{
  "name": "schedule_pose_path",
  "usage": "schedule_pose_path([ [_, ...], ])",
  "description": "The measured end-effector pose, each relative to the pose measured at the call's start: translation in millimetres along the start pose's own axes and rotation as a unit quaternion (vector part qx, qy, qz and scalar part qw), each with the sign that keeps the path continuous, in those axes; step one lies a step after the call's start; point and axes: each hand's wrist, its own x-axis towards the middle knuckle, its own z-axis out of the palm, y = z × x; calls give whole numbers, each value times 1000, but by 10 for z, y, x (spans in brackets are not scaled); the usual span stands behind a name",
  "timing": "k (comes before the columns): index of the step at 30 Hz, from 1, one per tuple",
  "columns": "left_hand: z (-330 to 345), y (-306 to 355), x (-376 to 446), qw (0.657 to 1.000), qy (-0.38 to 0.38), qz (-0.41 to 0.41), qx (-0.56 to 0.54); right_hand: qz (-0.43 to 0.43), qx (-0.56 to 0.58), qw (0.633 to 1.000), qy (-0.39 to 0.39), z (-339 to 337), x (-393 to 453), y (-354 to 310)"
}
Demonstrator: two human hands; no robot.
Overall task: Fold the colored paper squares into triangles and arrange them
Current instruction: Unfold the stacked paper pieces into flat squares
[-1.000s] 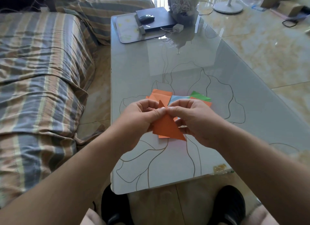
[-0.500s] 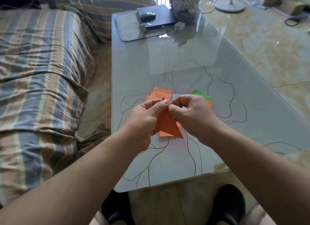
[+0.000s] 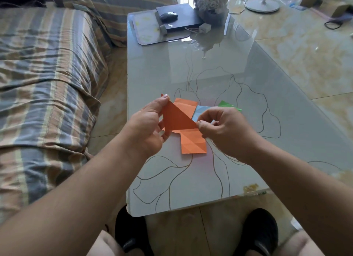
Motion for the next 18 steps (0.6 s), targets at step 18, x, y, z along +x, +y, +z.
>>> schedule_pose_path([
  [18, -32, -40, -110, 966, -54, 207, 145, 280, 333, 900, 5, -133, 66, -81],
])
